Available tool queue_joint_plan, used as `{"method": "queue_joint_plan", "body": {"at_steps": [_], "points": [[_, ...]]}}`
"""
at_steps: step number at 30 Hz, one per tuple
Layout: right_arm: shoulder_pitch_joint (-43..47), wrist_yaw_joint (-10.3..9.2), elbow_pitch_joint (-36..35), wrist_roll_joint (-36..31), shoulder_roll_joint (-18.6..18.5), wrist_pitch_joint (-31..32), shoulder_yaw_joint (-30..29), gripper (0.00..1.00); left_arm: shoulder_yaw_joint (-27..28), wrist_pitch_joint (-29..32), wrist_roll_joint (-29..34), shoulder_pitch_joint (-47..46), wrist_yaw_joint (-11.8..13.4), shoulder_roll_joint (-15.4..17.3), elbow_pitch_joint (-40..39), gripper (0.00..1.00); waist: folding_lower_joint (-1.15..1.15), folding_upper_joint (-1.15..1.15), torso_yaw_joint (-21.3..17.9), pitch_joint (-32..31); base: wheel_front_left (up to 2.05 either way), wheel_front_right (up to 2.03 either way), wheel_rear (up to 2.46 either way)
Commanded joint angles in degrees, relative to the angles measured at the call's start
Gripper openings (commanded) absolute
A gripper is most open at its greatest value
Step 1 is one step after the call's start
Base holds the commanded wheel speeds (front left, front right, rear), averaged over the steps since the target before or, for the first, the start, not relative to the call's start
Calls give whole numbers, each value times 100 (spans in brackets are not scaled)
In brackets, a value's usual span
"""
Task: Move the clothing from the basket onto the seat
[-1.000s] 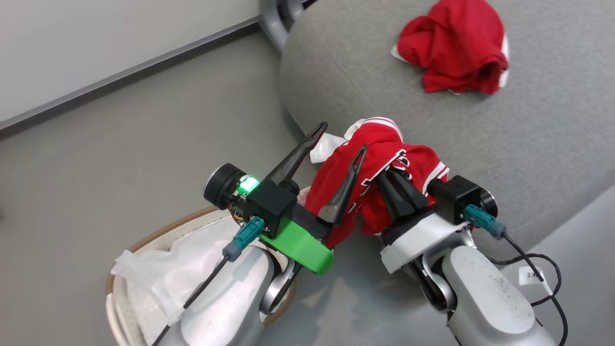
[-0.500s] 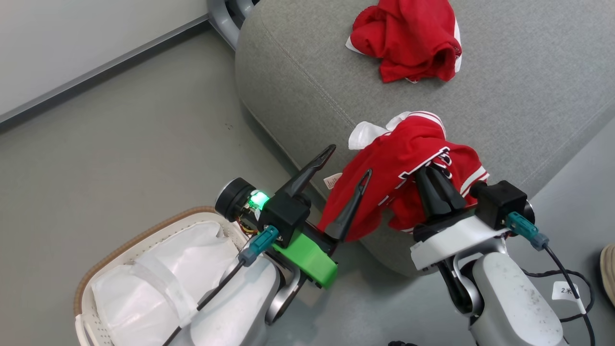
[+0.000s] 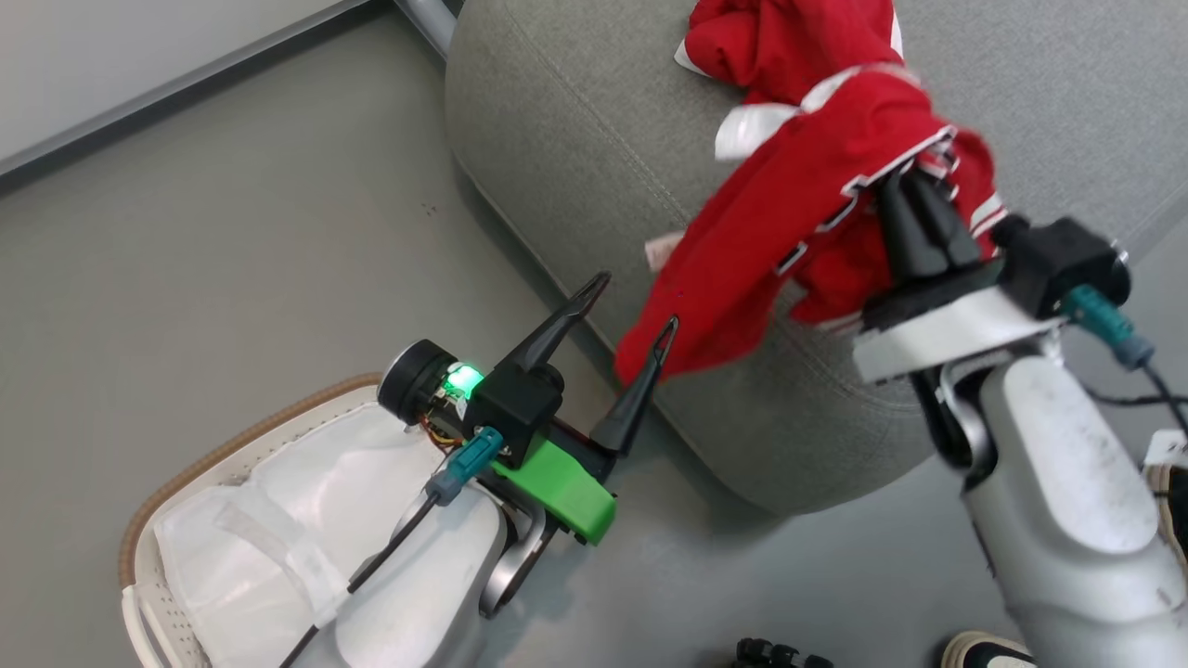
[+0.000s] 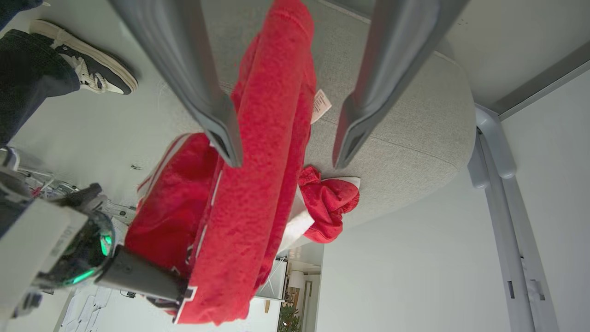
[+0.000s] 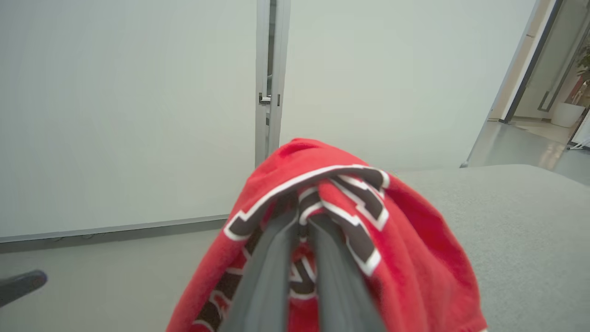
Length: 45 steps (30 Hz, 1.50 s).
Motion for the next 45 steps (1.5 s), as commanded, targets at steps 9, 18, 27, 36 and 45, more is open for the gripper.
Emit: {"method": "queue_joint_plan", "body": {"at_steps": [9, 18, 27, 36, 45], "points": [[-1721, -8, 329, -235, -882, -12, -768, 0, 52, -1, 211, -109, -13, 270, 97, 100, 0, 0, 274, 629, 0, 0, 0], [-2853, -8, 1262, -537, -1588, -11, -1561, 0, 3, -1, 314, -472, -13, 390, 59, 100, 0, 0, 772, 1311, 0, 0, 0], [-3430, -8, 2204, -791, -2032, -11, -2371, 0, 66, -1, 409, -745, 0, 451, -16, 100, 0, 0, 1301, 1936, 0, 0, 0], [-3363, -8, 2785, -772, -1756, -12, -2876, 12, 209, -1, 512, -871, 35, 401, -132, 100, 0, 0, 1569, 2340, 0, 0, 0], [-2745, -8, 2692, -684, -1315, -11, -3015, 100, 362, -1, 558, -887, 38, 420, -79, 100, 0, 0, 1514, 2348, 0, 0, 0]]}}
